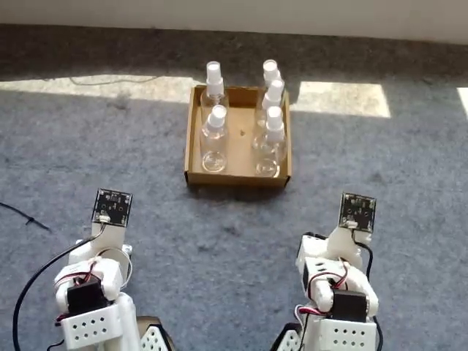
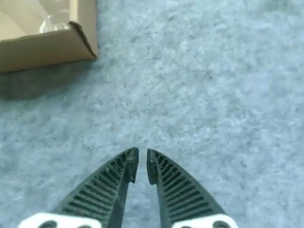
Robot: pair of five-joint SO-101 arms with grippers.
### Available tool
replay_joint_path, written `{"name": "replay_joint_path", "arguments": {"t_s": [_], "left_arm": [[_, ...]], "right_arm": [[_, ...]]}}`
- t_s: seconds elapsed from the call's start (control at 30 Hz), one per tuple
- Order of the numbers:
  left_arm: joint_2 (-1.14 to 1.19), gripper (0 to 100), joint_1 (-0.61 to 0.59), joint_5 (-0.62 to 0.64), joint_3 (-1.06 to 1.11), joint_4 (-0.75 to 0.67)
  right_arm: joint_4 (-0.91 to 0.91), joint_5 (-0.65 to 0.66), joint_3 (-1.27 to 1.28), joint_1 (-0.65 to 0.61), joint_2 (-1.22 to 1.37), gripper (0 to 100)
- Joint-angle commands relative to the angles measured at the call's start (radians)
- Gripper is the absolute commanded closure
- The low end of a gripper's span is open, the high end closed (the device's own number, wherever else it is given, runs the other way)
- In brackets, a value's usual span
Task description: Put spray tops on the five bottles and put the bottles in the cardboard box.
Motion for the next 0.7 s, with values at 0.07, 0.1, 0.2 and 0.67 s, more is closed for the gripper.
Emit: {"name": "replay_joint_path", "arguments": {"t_s": [0.07, 0.1, 0.2, 0.67], "left_arm": [[0.005, 92, 0.013, -0.005, 0.022, 0.006], [0.005, 92, 0.013, -0.005, 0.022, 0.006], [-0.004, 92, 0.012, -0.005, 0.022, 0.008], [-0.077, 92, 0.386, -0.003, 0.019, 0.008]], "right_arm": [[0.004, -0.005, 0.176, 0.028, -0.001, 98.8], [0.004, -0.005, 0.176, 0.028, -0.001, 98.8], [0.004, -0.006, 0.176, 0.048, -0.007, 98.8], [0.005, -0.005, 0.176, 0.194, -0.007, 98.8]]}}
